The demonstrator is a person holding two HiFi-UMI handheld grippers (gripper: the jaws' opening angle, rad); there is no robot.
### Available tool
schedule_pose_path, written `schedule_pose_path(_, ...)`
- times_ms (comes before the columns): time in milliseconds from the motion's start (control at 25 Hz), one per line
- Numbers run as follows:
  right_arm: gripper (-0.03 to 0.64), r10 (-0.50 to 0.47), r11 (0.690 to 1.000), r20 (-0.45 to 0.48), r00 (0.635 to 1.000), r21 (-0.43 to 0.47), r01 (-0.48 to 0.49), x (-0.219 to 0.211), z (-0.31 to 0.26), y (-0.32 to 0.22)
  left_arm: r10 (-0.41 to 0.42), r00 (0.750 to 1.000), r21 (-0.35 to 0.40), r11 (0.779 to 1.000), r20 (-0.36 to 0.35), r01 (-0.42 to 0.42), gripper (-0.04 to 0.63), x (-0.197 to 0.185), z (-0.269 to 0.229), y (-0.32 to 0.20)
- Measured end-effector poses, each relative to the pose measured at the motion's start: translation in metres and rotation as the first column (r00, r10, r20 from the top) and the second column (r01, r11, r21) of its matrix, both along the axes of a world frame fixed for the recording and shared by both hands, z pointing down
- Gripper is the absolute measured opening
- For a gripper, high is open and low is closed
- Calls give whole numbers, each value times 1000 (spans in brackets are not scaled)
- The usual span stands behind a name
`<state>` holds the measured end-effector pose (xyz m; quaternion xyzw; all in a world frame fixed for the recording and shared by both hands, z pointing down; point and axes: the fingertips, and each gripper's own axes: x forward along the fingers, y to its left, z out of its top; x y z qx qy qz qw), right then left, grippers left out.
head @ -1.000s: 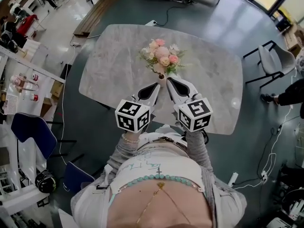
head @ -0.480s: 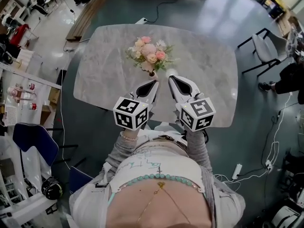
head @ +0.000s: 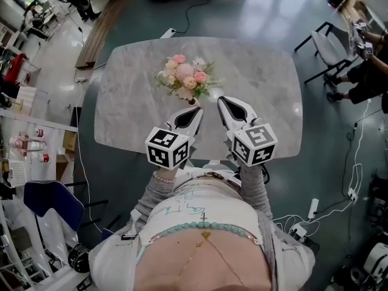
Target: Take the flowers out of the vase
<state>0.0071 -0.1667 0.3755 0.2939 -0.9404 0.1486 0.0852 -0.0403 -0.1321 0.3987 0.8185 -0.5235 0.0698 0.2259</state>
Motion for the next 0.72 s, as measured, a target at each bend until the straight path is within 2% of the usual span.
schedule_pose_path(520,26,165,986,13,986,-11,-165,-26,-5,-18,152,988,-15,988,-10,-152,0,-46,1,-10)
schedule_pose_path(720,26,240,971,-10,971,-15,-240,-25,-3,-25,214,977,-14,977,17,-214,0,-63,5,-14)
